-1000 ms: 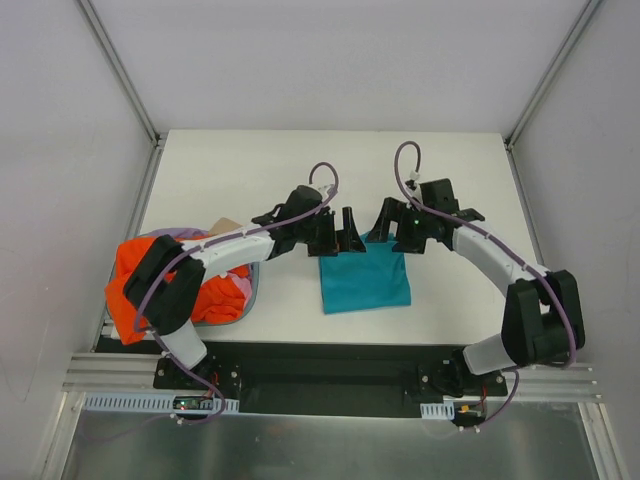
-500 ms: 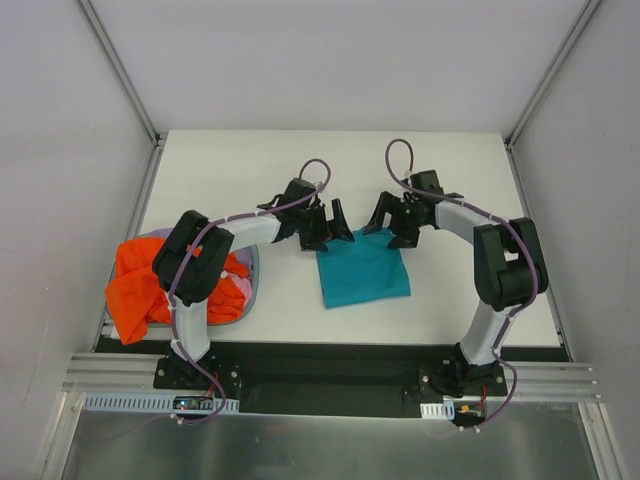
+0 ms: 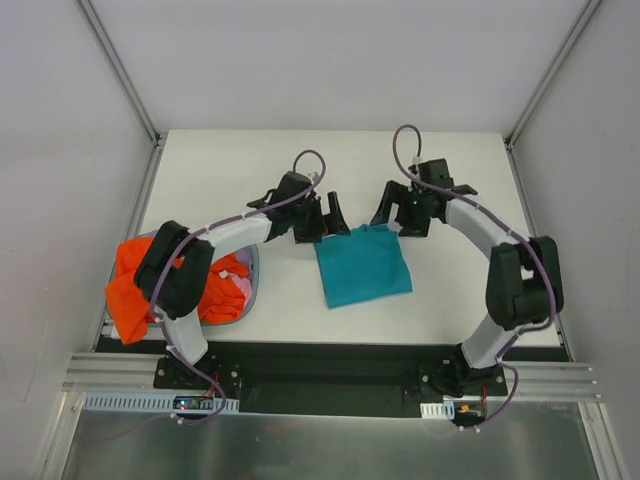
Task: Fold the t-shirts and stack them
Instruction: Fold the long partially folded tshirt into a neat square, then put the neatly folded tshirt into the corner of the board with the right arm
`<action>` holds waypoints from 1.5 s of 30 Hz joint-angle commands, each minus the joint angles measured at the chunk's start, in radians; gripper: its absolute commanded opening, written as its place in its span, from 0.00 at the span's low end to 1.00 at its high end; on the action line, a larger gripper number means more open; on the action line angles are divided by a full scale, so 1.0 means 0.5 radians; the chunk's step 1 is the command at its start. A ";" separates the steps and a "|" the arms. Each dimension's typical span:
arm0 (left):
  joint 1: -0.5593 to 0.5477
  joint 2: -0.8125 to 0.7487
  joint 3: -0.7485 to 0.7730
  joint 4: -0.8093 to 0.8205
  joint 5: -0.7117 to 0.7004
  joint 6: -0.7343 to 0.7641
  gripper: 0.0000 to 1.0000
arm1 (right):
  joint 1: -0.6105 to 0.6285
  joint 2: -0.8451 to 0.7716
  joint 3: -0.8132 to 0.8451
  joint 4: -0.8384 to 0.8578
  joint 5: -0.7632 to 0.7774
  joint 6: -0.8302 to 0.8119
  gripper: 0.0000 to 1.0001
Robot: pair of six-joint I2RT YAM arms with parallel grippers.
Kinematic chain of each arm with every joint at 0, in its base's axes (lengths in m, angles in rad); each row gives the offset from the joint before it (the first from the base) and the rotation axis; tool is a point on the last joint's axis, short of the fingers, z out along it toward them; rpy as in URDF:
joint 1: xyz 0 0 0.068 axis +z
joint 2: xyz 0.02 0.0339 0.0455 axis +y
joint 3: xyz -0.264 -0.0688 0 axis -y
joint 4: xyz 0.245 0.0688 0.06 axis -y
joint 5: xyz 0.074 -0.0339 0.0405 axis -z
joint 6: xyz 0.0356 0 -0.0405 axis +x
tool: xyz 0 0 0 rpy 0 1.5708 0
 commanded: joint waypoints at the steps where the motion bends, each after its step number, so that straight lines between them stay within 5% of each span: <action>1: 0.020 -0.624 -0.069 -0.104 -0.248 0.161 0.99 | 0.087 -0.681 0.029 -0.234 0.491 -0.220 0.97; 6: 0.020 -1.213 -0.317 -0.163 -0.395 0.243 0.99 | 0.158 -1.331 -0.292 -0.284 1.148 -0.166 0.97; 10: 0.020 -1.570 -0.587 -0.264 -0.671 0.253 0.99 | 0.103 -1.602 -0.593 -0.296 1.211 -0.110 0.97; 15: 0.020 -1.892 -0.790 -0.393 -0.908 0.219 0.99 | 0.087 -1.401 -0.606 -0.406 0.828 -0.233 1.00; 20: 0.023 -1.981 -0.931 -0.500 -1.021 0.185 0.99 | 0.087 -1.018 -0.542 -0.425 0.763 -0.236 0.88; 27: 0.023 -1.902 -0.910 -0.583 -1.012 0.225 0.99 | 0.087 -0.554 -0.425 -0.394 0.410 -0.239 0.54; 37: 0.029 -1.849 -0.895 -0.608 -1.055 0.225 0.99 | 0.087 -0.170 -0.443 -0.268 0.425 -0.214 0.46; 45: 0.035 -1.788 -0.867 -0.608 -1.043 0.219 0.99 | 0.109 -0.084 -0.443 -0.149 0.238 -0.178 0.15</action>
